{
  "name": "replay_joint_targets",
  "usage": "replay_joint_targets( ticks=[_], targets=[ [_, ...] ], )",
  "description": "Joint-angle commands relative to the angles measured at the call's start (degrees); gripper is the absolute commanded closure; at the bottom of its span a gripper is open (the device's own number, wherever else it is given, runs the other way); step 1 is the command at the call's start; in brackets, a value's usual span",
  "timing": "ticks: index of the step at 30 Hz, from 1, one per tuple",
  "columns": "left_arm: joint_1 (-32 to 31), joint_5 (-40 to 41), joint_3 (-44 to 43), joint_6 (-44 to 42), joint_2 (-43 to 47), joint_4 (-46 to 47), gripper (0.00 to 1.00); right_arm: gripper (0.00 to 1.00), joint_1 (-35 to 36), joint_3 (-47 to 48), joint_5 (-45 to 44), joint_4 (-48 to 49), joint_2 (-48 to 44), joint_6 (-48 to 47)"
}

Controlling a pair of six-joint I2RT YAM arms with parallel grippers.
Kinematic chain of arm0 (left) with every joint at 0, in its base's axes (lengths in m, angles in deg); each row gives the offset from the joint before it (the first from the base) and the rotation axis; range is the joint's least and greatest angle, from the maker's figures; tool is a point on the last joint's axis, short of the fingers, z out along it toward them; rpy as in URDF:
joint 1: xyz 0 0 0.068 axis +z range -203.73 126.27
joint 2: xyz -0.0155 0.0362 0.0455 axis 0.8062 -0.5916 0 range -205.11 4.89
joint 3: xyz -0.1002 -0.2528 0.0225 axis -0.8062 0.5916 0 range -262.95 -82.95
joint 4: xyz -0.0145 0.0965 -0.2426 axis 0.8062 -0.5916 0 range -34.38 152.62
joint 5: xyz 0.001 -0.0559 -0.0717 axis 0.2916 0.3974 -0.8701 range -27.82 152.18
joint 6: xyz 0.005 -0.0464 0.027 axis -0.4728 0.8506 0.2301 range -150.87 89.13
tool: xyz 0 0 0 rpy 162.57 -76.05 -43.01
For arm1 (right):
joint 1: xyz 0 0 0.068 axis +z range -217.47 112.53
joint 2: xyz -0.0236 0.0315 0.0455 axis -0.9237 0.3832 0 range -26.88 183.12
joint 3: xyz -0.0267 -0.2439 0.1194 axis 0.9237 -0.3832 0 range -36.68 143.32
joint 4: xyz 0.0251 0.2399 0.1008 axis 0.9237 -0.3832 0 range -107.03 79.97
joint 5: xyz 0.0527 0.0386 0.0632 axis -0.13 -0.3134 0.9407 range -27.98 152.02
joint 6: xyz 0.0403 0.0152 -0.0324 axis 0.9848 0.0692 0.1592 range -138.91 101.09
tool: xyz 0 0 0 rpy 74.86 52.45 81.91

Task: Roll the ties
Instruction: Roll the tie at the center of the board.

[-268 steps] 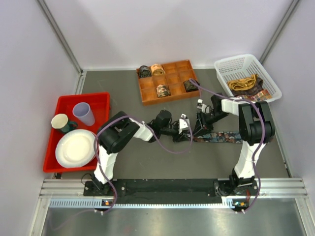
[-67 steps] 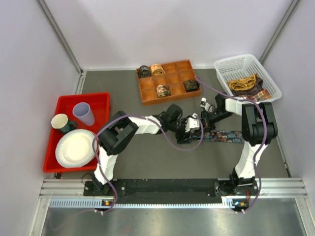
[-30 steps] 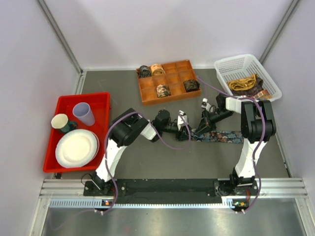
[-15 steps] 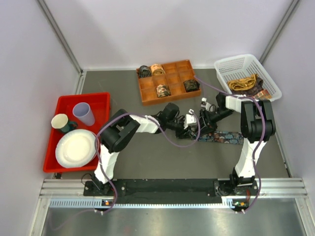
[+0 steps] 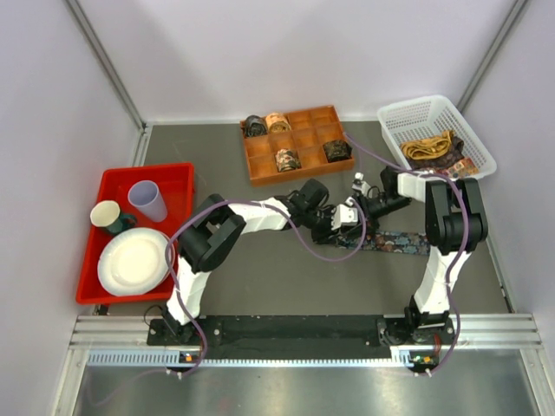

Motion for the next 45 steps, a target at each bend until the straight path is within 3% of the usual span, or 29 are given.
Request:
replay_joint_targets(
  ticks=[1, 5, 7, 10, 12, 15, 16, 19, 20, 26, 27, 30, 34, 39, 45],
  targets=[
    [0.24, 5.63, 2.56, -4.31, -5.39, -22.0, 0.98, 0.62, 1.75, -1.42, -1.55, 3.77, 0.2, 0.84],
    [0.24, 4.93, 1.77, -5.89, -5.57, -23.41, 0.94, 0.78, 1.84, -1.77, -6.38, 4.05, 1.43, 1.54],
    [0.24, 4.32, 1.68, -6.59, -5.65, -23.67, 0.86, 0.97, 1.84, -2.21, -7.45, 4.04, 2.05, 1.72],
    [0.42, 2.66, 1.76, -6.42, -5.48, -22.27, 0.64, 1.0, 1.84, -2.91, -9.82, 5.1, 1.88, 2.24],
    [0.68, 1.6, 2.99, -5.29, -4.52, -20.17, 0.55, 1.0, 1.84, -3.44, -11.75, 5.97, 1.44, 3.03],
    [2.87, -5.69, 7.46, -1.87, -2.5, -9.56, 0.4, 1.0, 1.84, -4.23, -13.25, 6.59, 0.91, 3.3],
    [4.18, -7.44, 10.44, -0.54, -2.14, -1.08, 0.34, 1.0, 1.75, -4.06, -13.34, 6.42, 1.34, 3.3],
    [6.65, -16.32, 15.89, 5.25, -2.05, 12.75, 0.28, 1.0, 1.75, -3.79, -13.87, 6.33, 1.87, 3.39],
    [6.92, -17.82, 17.05, 7.53, -2.48, 22.81, 0.27, 1.0, 1.49, -3.71, -14.39, 6.33, 2.22, 3.48],
    [7.27, -21.78, 21.89, 21.95, -7.67, 51.52, 0.25, 1.0, 1.14, -2.04, -16.15, 5.98, 3.98, 4.26],
    [7.19, -21.96, 22.24, 25.28, -9.33, 60.17, 0.24, 1.0, 1.05, -1.86, -16.07, 5.8, 4.68, 4.35],
    [6.75, -21.09, 21.46, 28.47, -11.71, 65.96, 0.23, 1.0, 0.7, -0.54, -15.89, 5.01, 5.74, 4.71],
    [5.7, -19.69, 21.1, 28.65, -12.51, 68.61, 0.23, 1.0, 0.61, 1.12, -15.63, 3.87, 6.71, 4.62],
    [4.11, -17.22, 19.17, 25.67, -11.98, 62.91, 0.29, 1.0, 0.44, 1.92, -15.27, 2.73, 7.15, 4.53],
    [3.58, -14.94, 17.5, 19.69, -10.75, 51.23, 0.48, 1.0, 0.44, 2.01, -14.57, 2.46, 7.15, 4.62]
  ],
)
